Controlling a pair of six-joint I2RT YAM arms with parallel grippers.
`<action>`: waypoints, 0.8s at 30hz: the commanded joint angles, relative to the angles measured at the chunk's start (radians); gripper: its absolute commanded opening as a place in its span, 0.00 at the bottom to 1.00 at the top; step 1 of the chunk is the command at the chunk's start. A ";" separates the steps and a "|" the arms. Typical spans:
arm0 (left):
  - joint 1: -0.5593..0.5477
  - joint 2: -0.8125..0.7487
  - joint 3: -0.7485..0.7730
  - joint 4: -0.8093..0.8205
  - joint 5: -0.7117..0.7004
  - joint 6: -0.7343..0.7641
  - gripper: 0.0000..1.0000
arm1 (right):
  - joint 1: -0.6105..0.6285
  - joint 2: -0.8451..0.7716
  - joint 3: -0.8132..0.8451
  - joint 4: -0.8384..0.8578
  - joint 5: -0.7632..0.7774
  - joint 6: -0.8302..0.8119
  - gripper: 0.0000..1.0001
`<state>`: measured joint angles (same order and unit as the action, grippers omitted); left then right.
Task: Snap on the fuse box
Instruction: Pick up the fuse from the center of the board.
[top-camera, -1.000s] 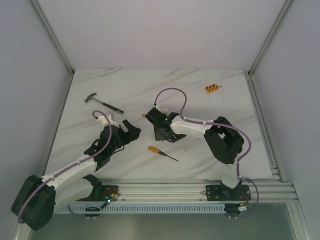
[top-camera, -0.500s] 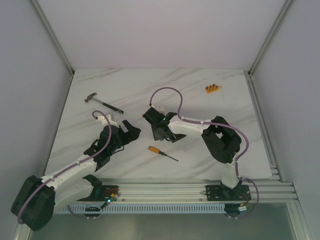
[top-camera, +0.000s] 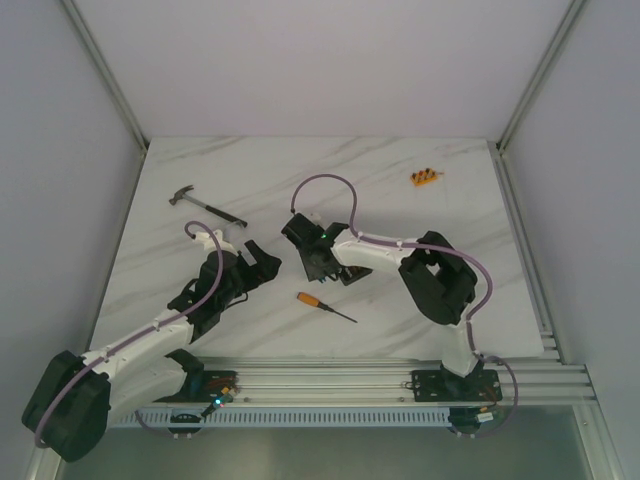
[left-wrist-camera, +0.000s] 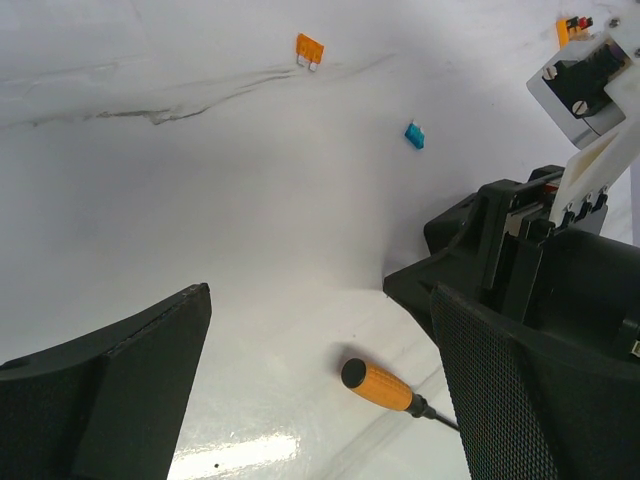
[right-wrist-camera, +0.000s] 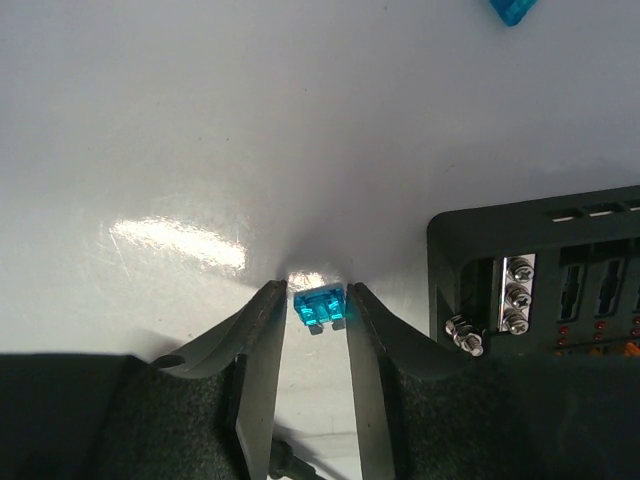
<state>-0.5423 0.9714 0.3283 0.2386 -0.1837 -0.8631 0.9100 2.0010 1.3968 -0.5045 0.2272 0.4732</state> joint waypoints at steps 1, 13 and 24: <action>0.005 -0.012 -0.001 -0.004 0.006 -0.004 1.00 | 0.006 0.055 0.029 -0.073 -0.023 -0.047 0.37; 0.005 -0.010 0.005 -0.004 0.011 -0.001 1.00 | 0.000 0.072 0.009 -0.091 -0.137 -0.151 0.38; 0.005 0.001 0.012 -0.003 0.016 0.001 1.00 | -0.007 0.139 0.034 -0.152 -0.040 -0.102 0.34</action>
<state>-0.5423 0.9714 0.3283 0.2386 -0.1806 -0.8631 0.9051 2.0422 1.4601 -0.5686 0.1463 0.3576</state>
